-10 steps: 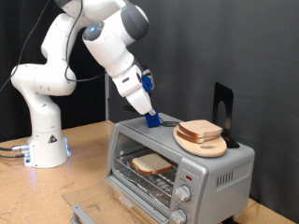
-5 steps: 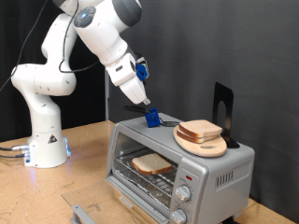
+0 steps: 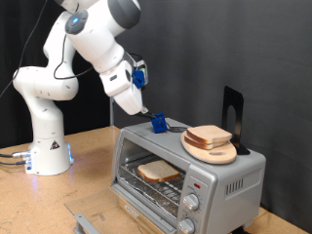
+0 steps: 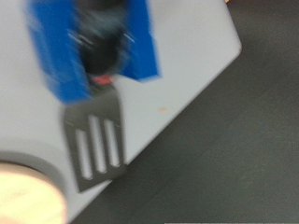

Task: Make a piece of toast with the oven

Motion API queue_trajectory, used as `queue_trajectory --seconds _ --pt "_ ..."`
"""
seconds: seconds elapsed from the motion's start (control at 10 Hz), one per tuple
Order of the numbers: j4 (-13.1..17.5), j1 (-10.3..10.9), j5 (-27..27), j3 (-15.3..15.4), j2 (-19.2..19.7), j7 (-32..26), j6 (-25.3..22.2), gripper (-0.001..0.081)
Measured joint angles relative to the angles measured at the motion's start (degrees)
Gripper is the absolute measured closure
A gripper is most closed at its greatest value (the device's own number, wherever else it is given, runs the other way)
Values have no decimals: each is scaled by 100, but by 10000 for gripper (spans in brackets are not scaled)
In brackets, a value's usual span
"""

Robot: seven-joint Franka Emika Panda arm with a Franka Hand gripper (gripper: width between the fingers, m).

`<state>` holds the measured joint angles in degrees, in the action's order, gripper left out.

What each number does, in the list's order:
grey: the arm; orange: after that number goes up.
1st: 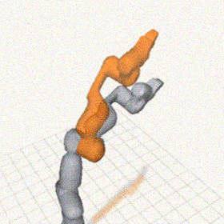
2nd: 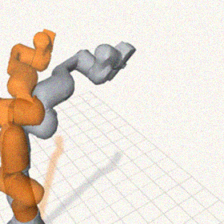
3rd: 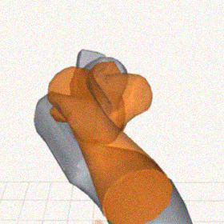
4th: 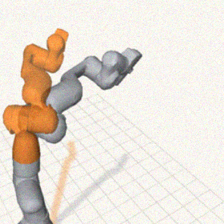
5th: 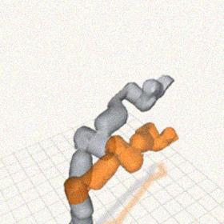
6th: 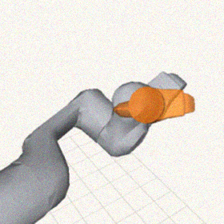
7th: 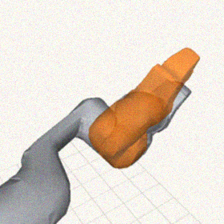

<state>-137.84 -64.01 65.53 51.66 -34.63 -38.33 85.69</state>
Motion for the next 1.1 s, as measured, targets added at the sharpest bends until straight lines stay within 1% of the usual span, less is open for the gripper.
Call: queue_trajectory --seconds 0.3,0.5,0.6,0.8,1.0,1.1 --pt "371 -708 -721 254 664 22 92 124" --pt "558 -1171 -1319 541 1040 22 423 124" --pt "692 -1346 -1515 742 1271 22 532 124" --pt "660 -1345 -1348 718 1260 101 484 124" --pt "627 -1364 -847 575 1280 454 431 124" --pt "622 -1427 -609 524 1325 662 441 124"
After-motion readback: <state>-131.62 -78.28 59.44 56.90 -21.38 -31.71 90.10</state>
